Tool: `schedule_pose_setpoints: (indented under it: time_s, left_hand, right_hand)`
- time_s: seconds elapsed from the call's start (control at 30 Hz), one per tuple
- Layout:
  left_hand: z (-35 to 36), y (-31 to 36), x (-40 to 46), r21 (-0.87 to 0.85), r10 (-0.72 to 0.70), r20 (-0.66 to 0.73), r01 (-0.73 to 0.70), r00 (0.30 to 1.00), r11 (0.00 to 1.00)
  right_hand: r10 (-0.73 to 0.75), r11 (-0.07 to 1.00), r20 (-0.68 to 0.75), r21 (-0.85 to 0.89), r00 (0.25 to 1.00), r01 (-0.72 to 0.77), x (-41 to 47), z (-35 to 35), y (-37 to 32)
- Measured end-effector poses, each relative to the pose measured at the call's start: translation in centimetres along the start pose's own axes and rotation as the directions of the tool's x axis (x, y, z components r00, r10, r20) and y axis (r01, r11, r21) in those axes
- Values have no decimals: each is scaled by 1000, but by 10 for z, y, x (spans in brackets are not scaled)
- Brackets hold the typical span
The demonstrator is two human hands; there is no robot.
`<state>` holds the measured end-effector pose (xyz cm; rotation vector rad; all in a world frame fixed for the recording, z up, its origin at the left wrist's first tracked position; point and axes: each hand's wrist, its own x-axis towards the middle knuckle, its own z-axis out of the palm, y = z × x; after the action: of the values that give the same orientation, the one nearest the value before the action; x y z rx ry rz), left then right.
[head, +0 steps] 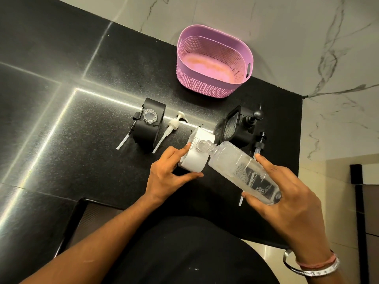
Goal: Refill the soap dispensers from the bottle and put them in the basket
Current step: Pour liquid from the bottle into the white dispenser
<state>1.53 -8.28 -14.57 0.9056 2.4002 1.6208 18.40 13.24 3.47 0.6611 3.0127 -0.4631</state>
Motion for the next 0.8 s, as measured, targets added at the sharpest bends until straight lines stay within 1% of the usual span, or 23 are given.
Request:
schedule_pose_setpoints:
  time_s: [0.8]
  left_hand:
    - [2,-3,0,-8,7,-4,-7,1000,1000]
  right_hand:
    - [3,1000,13,-2,1000,-3,1,-4,-3]
